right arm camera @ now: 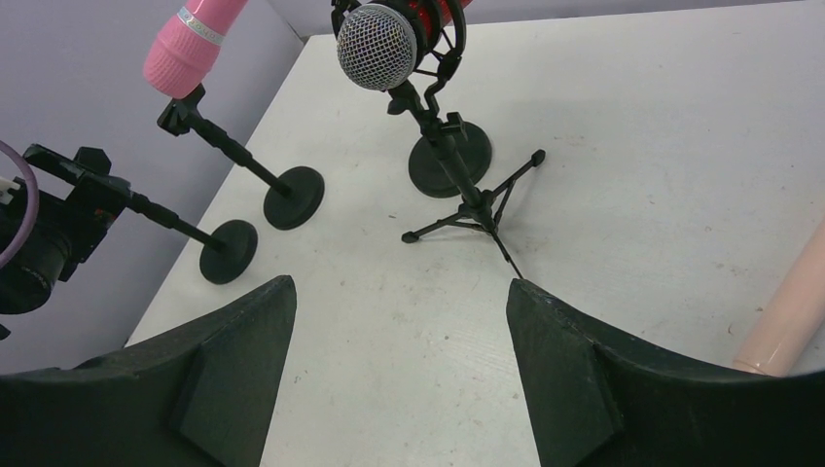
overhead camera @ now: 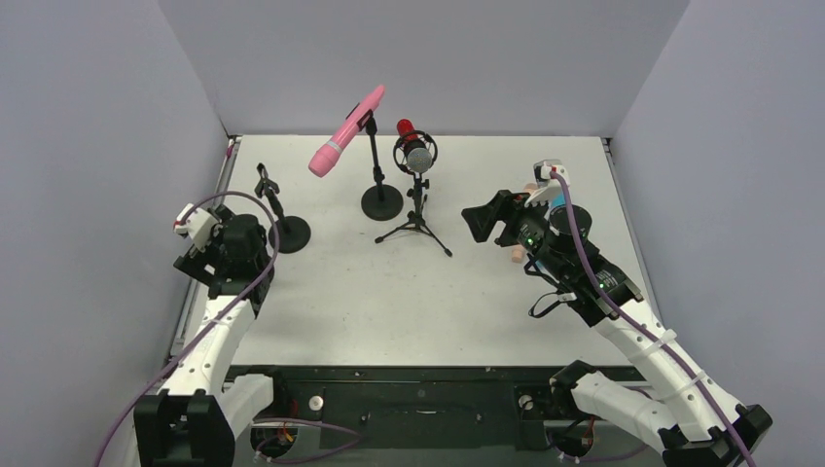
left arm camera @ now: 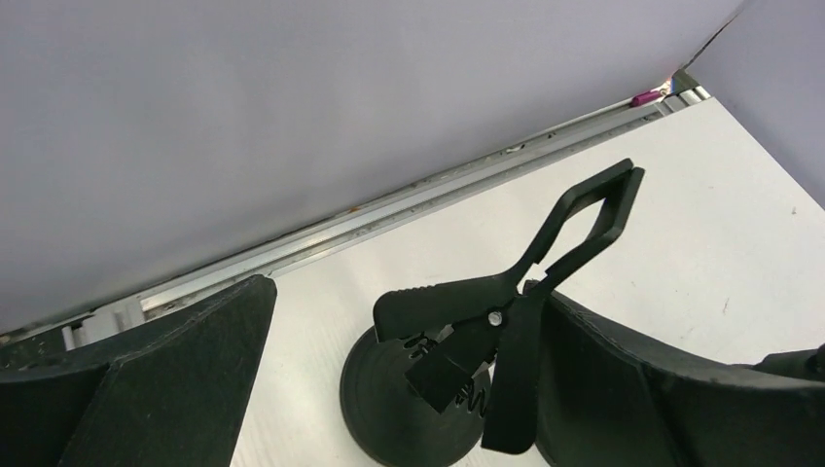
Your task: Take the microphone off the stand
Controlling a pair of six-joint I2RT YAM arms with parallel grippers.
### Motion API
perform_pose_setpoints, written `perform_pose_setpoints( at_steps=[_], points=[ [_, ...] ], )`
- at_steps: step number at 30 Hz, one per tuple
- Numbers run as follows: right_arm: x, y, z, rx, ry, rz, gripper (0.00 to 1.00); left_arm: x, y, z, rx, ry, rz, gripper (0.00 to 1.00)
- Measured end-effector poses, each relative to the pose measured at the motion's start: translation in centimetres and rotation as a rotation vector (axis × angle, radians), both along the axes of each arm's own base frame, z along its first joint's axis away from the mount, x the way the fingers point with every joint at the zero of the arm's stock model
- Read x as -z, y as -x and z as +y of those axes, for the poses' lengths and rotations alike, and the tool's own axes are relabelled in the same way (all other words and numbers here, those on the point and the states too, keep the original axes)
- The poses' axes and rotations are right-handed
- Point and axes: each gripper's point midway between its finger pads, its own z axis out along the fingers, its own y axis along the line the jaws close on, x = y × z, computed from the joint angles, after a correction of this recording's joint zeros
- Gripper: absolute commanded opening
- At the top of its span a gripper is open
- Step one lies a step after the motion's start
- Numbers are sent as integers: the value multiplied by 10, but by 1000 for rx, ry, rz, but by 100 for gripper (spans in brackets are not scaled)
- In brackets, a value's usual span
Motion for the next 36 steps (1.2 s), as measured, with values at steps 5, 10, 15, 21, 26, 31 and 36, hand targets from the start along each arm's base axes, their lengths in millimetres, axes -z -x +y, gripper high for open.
perform_pose_setpoints(
  at_steps=[5, 10, 15, 21, 26, 31, 36],
  points=[
    [0, 0, 1, -5, -1, 0, 75, -12, 16, -2, -10, 28, 26, 96],
    [0, 1, 1, -9, -2, 0, 76, -36, 29, -5, 6, 27, 3, 96],
    [0, 1, 2, -12, -2, 2, 76, -60, 34, -6, 22, 15, -23, 96],
    [0, 1, 2, -13, -4, 3, 76, -72, 36, -11, 71, 11, -8, 96],
    [0, 1, 2, -13, -5, 4, 76, -92, 38, -15, 117, 3, -15, 96],
    [0, 1, 2, -13, -5, 4, 76, -124, 35, -23, 196, -8, -51, 96],
    [0, 1, 2, -14, -4, 4, 76, -165, 20, -52, 391, -21, -86, 96]
  ],
)
